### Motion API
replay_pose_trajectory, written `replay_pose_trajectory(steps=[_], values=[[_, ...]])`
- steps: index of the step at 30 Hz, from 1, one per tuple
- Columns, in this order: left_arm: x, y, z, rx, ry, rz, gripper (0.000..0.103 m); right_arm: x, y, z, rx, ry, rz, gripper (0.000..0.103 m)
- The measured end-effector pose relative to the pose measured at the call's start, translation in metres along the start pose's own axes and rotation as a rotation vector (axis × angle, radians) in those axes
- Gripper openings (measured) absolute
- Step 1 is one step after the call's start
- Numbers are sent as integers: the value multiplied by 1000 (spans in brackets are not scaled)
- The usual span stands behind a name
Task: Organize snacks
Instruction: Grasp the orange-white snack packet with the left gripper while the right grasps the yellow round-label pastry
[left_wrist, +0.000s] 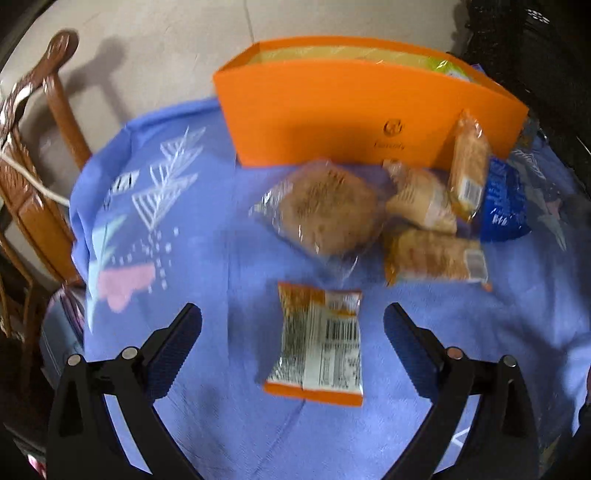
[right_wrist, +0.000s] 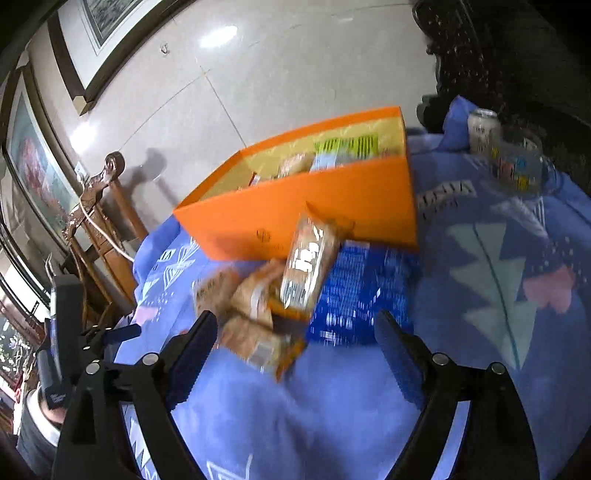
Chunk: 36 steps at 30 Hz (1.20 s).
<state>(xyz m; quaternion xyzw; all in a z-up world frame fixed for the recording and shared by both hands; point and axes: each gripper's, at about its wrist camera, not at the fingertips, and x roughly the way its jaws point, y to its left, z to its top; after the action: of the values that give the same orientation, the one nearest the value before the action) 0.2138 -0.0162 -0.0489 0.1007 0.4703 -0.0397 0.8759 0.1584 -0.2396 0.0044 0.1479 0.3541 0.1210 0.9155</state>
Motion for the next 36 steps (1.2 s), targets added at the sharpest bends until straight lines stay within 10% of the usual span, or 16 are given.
replay_pose_trajectory(steps=[4, 7, 14, 31, 34, 36], values=[[11, 2, -9, -51, 34, -39, 96, -4, -4, -12, -1, 19, -6, 88], [25, -2, -15, -64, 87, -65, 68, -2, -6, -18, -15, 44, -17, 88], [23, -2, -23, -62, 39, -81, 51, 13, 6, -26, -118, 99, -12, 88], [14, 3, -33, -83, 13, -78, 40, 97, 63, -24, -476, 280, 8, 87], [14, 2, -33, -77, 11, -70, 40, 104, 66, -27, -523, 291, -42, 61], [14, 1, -32, -78, 9, -70, 40, 102, 66, -25, -530, 298, -60, 24]])
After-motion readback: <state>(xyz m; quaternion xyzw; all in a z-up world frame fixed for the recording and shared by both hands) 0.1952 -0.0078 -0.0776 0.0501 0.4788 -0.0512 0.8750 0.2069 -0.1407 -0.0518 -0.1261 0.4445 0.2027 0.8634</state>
